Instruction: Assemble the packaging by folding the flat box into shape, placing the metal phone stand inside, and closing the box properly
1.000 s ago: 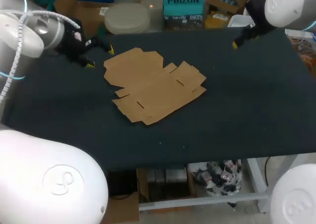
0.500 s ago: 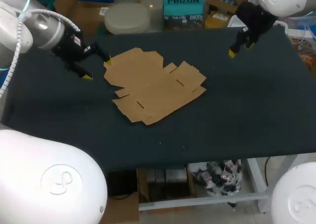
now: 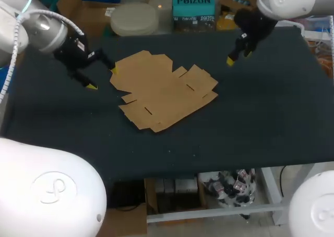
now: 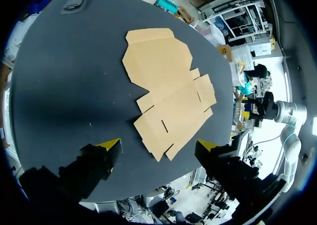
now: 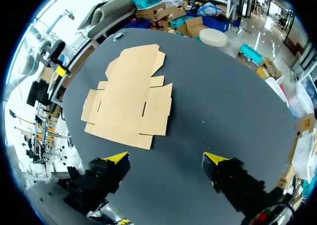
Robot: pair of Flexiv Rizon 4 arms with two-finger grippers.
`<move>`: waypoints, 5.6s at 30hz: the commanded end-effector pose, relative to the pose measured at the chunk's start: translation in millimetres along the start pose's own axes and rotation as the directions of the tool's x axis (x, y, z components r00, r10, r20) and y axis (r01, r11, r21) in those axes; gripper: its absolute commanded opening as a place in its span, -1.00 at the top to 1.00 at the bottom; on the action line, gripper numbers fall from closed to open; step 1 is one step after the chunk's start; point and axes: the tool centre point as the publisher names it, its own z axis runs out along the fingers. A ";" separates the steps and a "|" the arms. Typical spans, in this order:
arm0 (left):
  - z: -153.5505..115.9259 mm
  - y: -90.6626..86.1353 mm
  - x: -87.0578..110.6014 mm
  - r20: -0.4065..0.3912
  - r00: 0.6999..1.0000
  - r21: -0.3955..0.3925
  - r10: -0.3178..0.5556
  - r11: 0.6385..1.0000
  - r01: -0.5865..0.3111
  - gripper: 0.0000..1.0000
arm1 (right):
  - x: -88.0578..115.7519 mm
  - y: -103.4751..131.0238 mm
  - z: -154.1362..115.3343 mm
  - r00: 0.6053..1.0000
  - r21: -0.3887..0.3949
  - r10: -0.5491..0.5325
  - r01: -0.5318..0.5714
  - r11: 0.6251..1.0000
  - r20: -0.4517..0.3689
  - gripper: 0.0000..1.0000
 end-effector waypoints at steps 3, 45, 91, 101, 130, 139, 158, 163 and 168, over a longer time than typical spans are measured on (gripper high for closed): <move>-0.8 4.7 0.6 0.008 1.000 -0.005 0.002 1.000 -0.002 -1.00 | -7.9 17.1 22.1 0.998 0.105 -0.004 0.010 0.994 -0.057 -1.00; 5.6 21.3 -12.0 0.111 0.989 0.152 0.095 0.982 -0.111 -1.00 | -1.8 65.9 129.0 0.962 0.280 0.069 0.008 0.960 -0.263 -0.95; 5.6 21.3 -12.0 0.111 0.989 0.152 0.095 0.982 -0.111 -1.00 | 40.9 3.7 114.6 0.841 0.187 0.402 -0.357 0.915 -0.362 1.00; 5.6 21.3 -12.0 0.111 0.989 0.152 0.095 0.982 -0.111 -1.00 | 54.6 -14.3 117.3 0.823 0.201 0.449 -0.402 0.893 -0.348 -0.58; 5.6 21.3 -12.0 0.111 0.989 0.152 0.095 0.982 -0.111 -1.00 | 25.9 -2.5 110.3 0.816 0.355 0.484 -0.371 0.858 -0.316 -1.00; 5.6 21.3 -12.0 0.111 0.989 0.152 0.095 0.982 -0.111 -1.00 | 24.5 12.2 121.8 0.794 0.405 0.487 -0.335 0.851 -0.365 0.21; 5.6 21.3 -12.0 0.111 0.989 0.152 0.095 0.982 -0.111 -1.00 | 30.0 10.4 140.4 0.760 0.459 0.473 -0.259 0.850 -0.445 1.00; 5.6 21.3 -12.0 0.111 0.989 0.152 0.095 0.982 -0.111 -1.00 | 35.0 -3.8 130.7 0.733 0.416 0.498 -0.316 0.853 -0.463 1.00; 5.6 21.3 -12.0 0.111 0.989 0.152 0.095 0.982 -0.111 -1.00 | 43.9 -16.8 126.8 0.701 0.390 0.517 -0.354 0.850 -0.491 1.00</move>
